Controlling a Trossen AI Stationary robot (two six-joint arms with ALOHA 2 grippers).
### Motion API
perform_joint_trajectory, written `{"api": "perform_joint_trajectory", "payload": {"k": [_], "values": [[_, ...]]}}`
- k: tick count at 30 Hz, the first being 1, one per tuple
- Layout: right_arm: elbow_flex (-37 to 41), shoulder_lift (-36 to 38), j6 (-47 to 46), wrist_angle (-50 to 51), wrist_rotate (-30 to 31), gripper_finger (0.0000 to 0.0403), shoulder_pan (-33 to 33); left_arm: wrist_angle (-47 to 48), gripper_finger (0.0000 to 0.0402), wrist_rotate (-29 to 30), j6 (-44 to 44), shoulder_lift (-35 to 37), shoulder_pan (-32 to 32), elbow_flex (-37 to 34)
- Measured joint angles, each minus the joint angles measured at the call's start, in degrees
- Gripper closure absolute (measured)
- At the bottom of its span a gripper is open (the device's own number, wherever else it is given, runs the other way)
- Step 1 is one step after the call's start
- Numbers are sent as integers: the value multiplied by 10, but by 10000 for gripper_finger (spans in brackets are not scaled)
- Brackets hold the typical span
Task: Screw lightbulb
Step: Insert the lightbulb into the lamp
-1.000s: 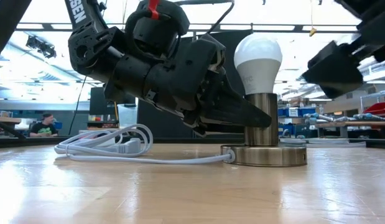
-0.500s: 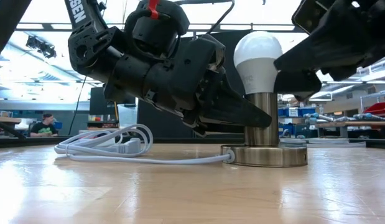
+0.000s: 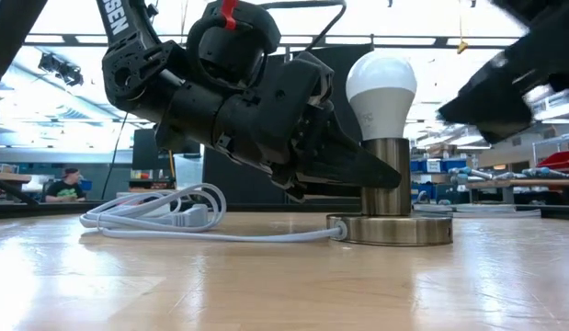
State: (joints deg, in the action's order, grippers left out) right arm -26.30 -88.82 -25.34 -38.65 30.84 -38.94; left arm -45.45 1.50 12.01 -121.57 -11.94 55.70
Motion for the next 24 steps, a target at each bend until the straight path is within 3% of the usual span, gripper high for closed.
{"api": "perform_joint_trajectory", "payload": {"k": [5, 24], "values": [[0, 0, 2, 32, 26, 94, 58, 0, 204, -3, 0, 0, 0, 0], [16, -2, 174, -21, -120, 95, 133, 0, 204, -17, 1, 0, -1, 0]]}}
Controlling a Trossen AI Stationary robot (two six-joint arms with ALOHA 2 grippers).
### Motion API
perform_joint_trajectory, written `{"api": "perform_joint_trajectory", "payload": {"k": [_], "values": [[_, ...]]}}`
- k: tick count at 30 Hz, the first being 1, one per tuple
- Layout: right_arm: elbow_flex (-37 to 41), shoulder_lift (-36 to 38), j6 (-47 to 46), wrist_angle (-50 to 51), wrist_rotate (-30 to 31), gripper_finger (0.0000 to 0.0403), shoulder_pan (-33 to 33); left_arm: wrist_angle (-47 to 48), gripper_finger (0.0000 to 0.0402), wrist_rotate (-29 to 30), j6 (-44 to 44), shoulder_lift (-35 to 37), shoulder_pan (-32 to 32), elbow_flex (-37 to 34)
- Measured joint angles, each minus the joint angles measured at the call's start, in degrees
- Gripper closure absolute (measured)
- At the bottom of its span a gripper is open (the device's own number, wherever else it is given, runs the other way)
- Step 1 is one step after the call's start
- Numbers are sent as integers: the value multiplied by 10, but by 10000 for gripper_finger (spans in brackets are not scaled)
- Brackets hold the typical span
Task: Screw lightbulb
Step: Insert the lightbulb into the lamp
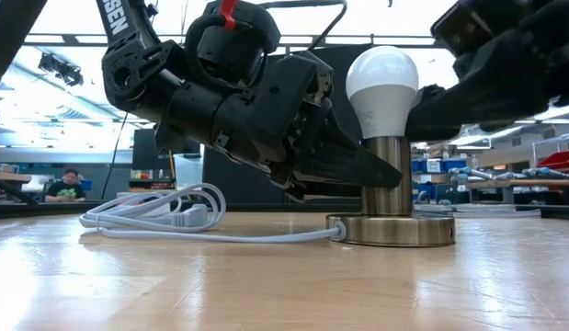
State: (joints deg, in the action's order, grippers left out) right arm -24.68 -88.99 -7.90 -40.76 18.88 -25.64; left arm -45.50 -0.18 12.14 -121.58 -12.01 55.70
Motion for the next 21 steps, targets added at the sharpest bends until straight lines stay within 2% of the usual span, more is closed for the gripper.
{"api": "perform_joint_trajectory", "payload": {"k": [13, 18, 21], "values": [[95, 0, 60, -183, -286, 95, 136, 0, 204, -29, -29, 0, 0, 0], [90, -4, 88, -196, -334, 95, 153, 0, 204, -35, -48, 0, 1, 0], [93, -33, 97, -224, -349, 95, 157, 0, 204, -42, -57, 0, 1, 0]]}}
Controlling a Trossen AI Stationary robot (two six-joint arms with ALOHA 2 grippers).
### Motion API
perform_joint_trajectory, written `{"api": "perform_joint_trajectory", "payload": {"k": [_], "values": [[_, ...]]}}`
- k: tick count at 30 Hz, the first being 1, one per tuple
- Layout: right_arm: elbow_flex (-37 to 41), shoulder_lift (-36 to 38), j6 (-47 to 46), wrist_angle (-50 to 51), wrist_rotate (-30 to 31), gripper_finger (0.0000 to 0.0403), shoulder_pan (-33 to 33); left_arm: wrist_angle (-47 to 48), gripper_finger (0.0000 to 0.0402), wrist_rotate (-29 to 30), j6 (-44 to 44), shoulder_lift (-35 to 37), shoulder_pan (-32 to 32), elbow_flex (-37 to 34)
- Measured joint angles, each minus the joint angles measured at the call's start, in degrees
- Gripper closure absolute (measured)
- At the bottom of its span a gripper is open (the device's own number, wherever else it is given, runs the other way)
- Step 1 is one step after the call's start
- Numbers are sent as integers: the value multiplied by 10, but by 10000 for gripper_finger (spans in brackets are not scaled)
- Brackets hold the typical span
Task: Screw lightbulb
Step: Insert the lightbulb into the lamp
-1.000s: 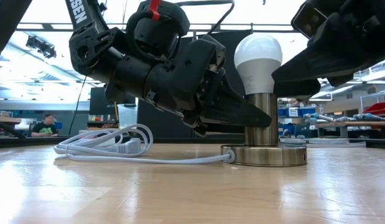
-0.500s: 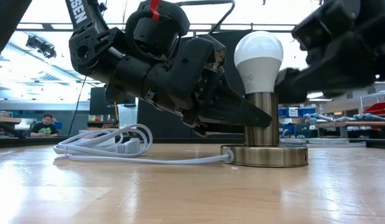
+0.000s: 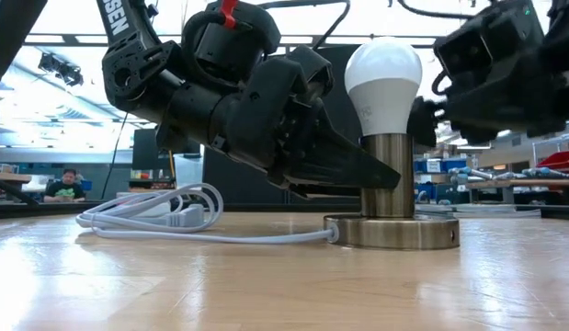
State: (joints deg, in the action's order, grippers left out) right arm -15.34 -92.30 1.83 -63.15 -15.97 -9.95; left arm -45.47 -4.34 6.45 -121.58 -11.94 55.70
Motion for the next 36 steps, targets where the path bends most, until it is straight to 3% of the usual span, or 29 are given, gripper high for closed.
{"api": "perform_joint_trajectory", "payload": {"k": [10, 20, 36], "values": [[-15, -171, -53, -231, -52, 95, 17, 0, 204, -19, -2, 0, 0, 0], [-57, -192, -20, -228, -53, 95, -1, -3, 204, -54, -2, 0, 0, 0], [-98, -192, 7, -177, -78, 99, -1, -4, 204, -58, 1, 0, 0, 0]]}}
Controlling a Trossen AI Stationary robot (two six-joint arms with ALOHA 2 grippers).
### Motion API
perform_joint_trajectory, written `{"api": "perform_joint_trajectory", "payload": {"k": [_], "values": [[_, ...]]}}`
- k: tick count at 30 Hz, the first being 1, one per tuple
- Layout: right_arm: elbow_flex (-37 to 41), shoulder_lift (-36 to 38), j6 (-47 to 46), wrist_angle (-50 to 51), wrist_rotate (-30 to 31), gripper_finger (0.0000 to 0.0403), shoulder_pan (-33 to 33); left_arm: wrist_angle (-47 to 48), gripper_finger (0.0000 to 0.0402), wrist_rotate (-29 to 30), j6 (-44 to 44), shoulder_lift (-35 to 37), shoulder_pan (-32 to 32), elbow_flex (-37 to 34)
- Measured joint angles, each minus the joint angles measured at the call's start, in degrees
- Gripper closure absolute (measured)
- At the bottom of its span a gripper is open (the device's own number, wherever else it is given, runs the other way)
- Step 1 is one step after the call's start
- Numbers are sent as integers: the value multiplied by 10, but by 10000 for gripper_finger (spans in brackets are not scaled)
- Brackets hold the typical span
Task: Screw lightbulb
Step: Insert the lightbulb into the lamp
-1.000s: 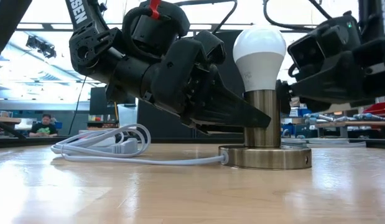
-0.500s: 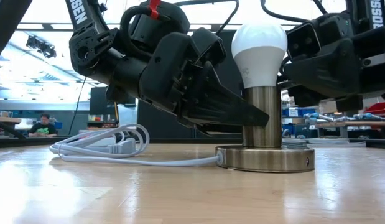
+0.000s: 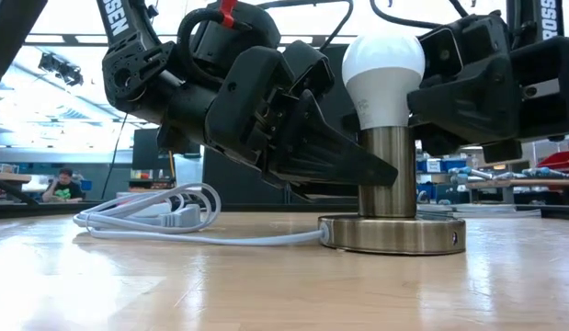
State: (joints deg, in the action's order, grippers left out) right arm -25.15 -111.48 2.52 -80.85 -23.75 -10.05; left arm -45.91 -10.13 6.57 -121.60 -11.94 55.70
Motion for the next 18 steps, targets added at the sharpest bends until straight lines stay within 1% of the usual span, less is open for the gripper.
{"api": "perform_joint_trajectory", "payload": {"k": [3, 8, 11, 14, 18], "values": [[0, 0, 0, 0, 0, 121, 0, 0, 204, 0, 0, 0, 0, 0], [0, 0, 4, 0, -5, 182, -2, 0, 204, 2, 1, 0, 0, 0], [0, 0, 5, 3, -5, 212, -5, 0, 204, 2, 1, 0, 3, 0], [0, 0, 4, 8, -4, 230, -6, 0, 204, 2, 1, 0, 3, 0], [0, 0, -10, 12, -2, 235, -6, 1, 204, 2, 3, 0, 3, 0]]}}
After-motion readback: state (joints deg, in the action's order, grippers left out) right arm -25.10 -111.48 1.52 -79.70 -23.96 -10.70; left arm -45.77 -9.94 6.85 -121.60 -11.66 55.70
